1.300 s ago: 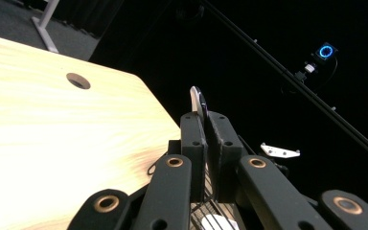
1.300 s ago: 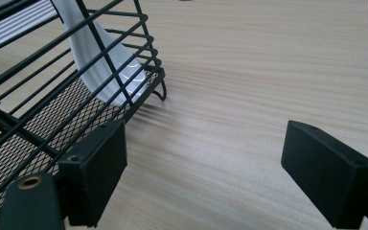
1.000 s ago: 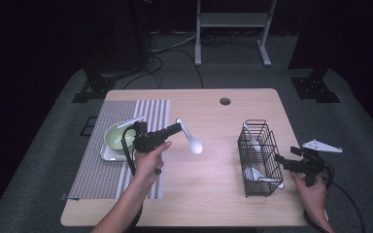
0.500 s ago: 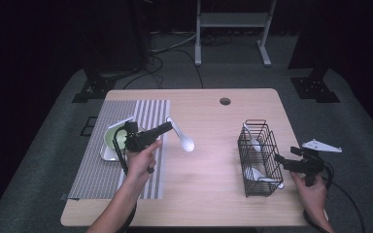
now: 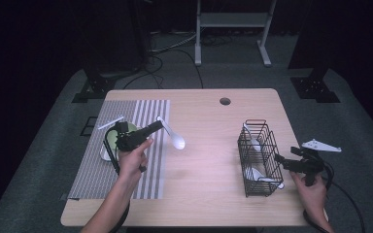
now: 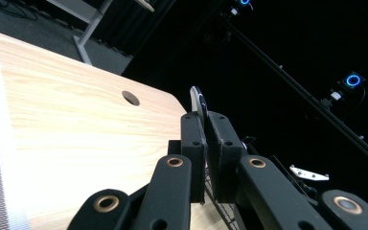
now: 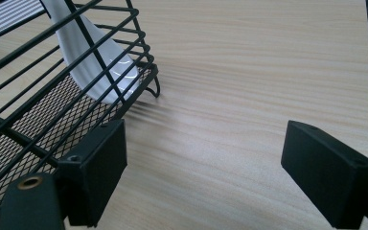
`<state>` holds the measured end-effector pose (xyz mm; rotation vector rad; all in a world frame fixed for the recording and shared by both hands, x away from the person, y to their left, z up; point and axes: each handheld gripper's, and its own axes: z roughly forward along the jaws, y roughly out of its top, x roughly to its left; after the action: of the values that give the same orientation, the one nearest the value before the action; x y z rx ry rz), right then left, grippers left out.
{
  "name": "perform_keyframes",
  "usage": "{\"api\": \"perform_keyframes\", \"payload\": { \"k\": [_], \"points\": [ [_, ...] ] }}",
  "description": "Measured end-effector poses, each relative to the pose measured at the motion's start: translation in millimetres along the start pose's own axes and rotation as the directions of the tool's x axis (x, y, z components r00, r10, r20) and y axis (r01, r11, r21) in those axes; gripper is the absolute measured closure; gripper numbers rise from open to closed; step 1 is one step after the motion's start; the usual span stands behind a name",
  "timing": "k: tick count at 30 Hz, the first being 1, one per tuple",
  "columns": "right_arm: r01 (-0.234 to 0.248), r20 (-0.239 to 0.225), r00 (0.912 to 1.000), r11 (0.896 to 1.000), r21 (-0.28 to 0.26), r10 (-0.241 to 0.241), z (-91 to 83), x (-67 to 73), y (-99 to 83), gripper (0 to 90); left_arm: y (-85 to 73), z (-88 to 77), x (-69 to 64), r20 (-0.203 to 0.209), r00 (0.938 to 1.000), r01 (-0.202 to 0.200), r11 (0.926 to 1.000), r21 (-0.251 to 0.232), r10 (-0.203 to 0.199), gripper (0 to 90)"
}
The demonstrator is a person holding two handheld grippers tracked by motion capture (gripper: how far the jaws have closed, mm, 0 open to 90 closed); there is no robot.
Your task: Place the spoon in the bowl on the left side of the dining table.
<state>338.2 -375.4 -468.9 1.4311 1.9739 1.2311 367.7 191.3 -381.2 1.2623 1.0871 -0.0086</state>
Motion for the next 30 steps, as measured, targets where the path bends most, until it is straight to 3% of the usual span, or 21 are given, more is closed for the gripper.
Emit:
{"api": "perform_keyframes", "payload": {
  "k": [30],
  "points": [
    [-0.003, 0.01, 0.9999, 1.0, 0.013, 0.003, 1.1, 0.9, 0.1, 14.8, 21.7, -38.7, 33.0, -0.086, 0.9955, 0.032, 0.9957, -0.087, -0.039, 86.4]
  ]
}}
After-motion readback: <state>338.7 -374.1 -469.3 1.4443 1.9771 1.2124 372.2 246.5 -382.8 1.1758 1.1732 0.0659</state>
